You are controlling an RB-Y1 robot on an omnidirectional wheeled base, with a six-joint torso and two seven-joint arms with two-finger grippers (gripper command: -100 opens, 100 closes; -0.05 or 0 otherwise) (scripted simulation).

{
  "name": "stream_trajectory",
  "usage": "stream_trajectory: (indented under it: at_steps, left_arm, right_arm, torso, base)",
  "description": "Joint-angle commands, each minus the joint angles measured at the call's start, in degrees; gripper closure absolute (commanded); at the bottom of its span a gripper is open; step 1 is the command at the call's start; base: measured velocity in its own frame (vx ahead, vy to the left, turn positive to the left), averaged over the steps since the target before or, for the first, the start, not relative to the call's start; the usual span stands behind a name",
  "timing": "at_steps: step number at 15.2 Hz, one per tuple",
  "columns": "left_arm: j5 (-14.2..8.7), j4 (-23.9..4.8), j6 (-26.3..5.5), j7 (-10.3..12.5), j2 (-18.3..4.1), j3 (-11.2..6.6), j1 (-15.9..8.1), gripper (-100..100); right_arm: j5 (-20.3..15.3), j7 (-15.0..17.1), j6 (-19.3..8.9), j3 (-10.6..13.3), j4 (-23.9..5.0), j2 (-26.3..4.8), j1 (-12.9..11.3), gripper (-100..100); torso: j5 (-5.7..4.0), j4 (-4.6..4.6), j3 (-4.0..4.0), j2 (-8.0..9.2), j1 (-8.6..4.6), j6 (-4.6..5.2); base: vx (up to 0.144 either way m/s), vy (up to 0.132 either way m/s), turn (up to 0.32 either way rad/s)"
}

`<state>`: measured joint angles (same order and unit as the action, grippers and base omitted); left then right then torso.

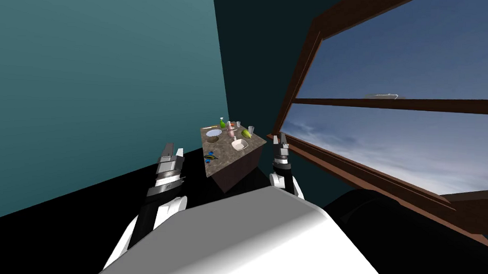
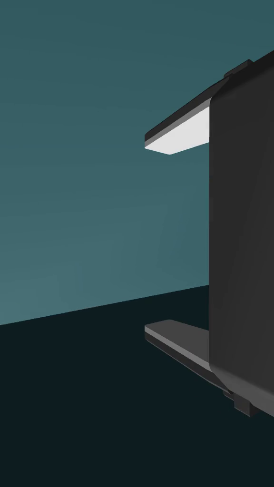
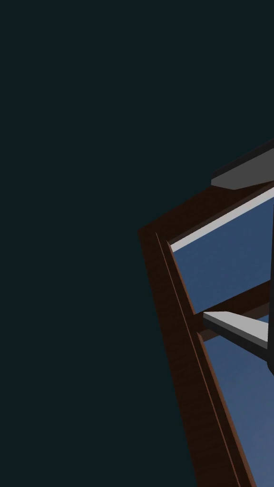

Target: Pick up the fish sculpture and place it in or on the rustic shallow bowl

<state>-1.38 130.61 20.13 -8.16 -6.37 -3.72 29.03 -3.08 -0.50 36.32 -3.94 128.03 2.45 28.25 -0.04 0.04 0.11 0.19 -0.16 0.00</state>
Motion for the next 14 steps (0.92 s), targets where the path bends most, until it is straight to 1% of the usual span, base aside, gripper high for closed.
stream_trajectory:
  at_steps: [1, 2, 3, 4, 5, 6, 7, 8, 9, 10, 11, 12, 13, 14]
  left_arm:
    - [-0.1, 0.4, -2.0, -0.5, -0.7, -0.74, 0.4, -100]
    - [-0.2, 0.8, -3.8, -1.2, -1.5, -1.66, 0.7, -100]
    - [-0.2, 0.8, -4.2, -1.2, -1.5, -1.66, 0.7, -100]
    - [-0.2, 1.2, -6.1, -1.9, -2.3, -2.63, 1.0, -100]
    - [-0.2, 1.2, -6.5, -1.9, -2.3, -2.63, 1.0, -100]
    - [-0.3, 1.6, -8.0, -2.6, -3.0, -3.65, 1.3, -100]
    - [-0.3, 1.6, -8.9, -2.6, -3.0, -3.65, 1.3, -100]
    - [-0.3, 1.6, -8.9, -2.6, -3.0, -3.65, 1.3, -100]
    - [-0.4, 2.0, -10.9, -3.4, -3.7, -4.71, 1.7, -100]
    - [-0.4, 2.0, -11.4, -3.4, -3.7, -4.71, 1.7, -100]
    - [-0.5, 2.4, -12.9, -4.1, -4.2, -5.79, 2.1, -100]
    - [-0.5, 2.4, -14.0, -4.1, -4.2, -5.79, 2.1, -100]
    - [-0.5, 2.4, -14.0, -4.1, -4.2, -5.79, 2.1, -100]
    - [-0.5, 2.8, -16.1, -4.9, -4.8, -6.9, 2.5, -100]
  right_arm:
    - [0.0, 0.0, 0.0, 0.0, 0.0, 0.0, 0.0, 0]
    - [0.0, 0.0, 0.0, 0.0, 0.0, 0.0, 0.0, 0]
    - [0.0, 0.0, 0.0, 0.0, 0.0, 0.0, 0.0, 0]
    - [0.0, 0.0, 0.0, 0.0, 0.0, 0.0, 0.0, 0]
    - [0.0, 0.0, 0.0, 0.0, 0.0, 0.0, 0.0, 0]
    - [0.0, 0.0, 0.0, 0.0, 0.0, 0.0, 0.0, 0]
    - [0.0, 0.0, 0.0, 0.0, 0.0, 0.0, 0.0, 0]
    - [0.0, 0.0, 0.0, 0.0, 0.0, 0.0, 0.0, 0]
    - [0.0, 0.0, 0.0, 0.0, 0.0, 0.0, 0.0, 0]
    - [0.0, 0.0, 0.0, 0.0, 0.0, 0.0, 0.0, 0]
    - [0.0, 0.0, 0.0, 0.0, 0.0, 0.0, 0.0, 0]
    - [0.0, 0.0, 0.0, 0.0, 0.0, 0.0, 0.0, 0]
    - [0.0, 0.0, 0.0, 0.0, 0.0, 0.0, 0.0, 0]
    - [0.0, 0.0, 0.0, 0.0, 0.0, 0.0, 0.0, 0]
  torso:
    - [0.0, 0.0, 0.0, 0.0, 0.0, 0.0]
    - [0.0, 0.0, -0.01, -0.02, 0.01, 0.0]
    - [0.0, -0.01, -0.02, -0.04, 0.01, 0.0]
    - [0.0, -0.01, -0.04, -0.07, 0.02, 0.0]
    - [0.01, -0.02, -0.05, -0.08, 0.04, 0.0]
    - [0.01, -0.02, -0.05, -0.09, 0.04, 0.0]
    - [0.01, -0.02, -0.05, -0.08, 0.04, 0.0]
    - [0.01, -0.02, -0.04, -0.08, 0.04, 0.0]
    - [0.01, -0.02, -0.06, -0.1, 0.05, 0.0]
    - [0.01, -0.02, -0.07, -0.12, 0.05, 0.01]
    - [0.01, -0.03, -0.07, -0.13, 0.04, 0.0]
    - [0.0, -0.03, -0.07, -0.12, 0.02, 0.0]
    - [0.0, -0.03, -0.07, -0.13, 0.01, 0.0]
    - [0.01, -0.03, -0.08, -0.14, 0.04, 0.0]
  base:
    - [-0.03, -0.034, -0.01]
    - [-0.024, -0.036, -0.018]
    - [-0.021, -0.033, -0.015]
    - [-0.02, -0.03, -0.024]
    - [-0.02, -0.027, -0.017]
    - [-0.026, -0.031, -0.027]
    - [-0.024, -0.032, -0.024]
    - [-0.014, -0.022, -0.004]
    - [-0.013, -0.027, -0.027]
    - [-0.011, -0.032, -0.029]
    - [-0.013, -0.039, -0.04]
    - [-0.012, -0.038, -0.029]
    - [-0.007, -0.026, -0.009]
    - [-0.007, -0.029, -0.038]
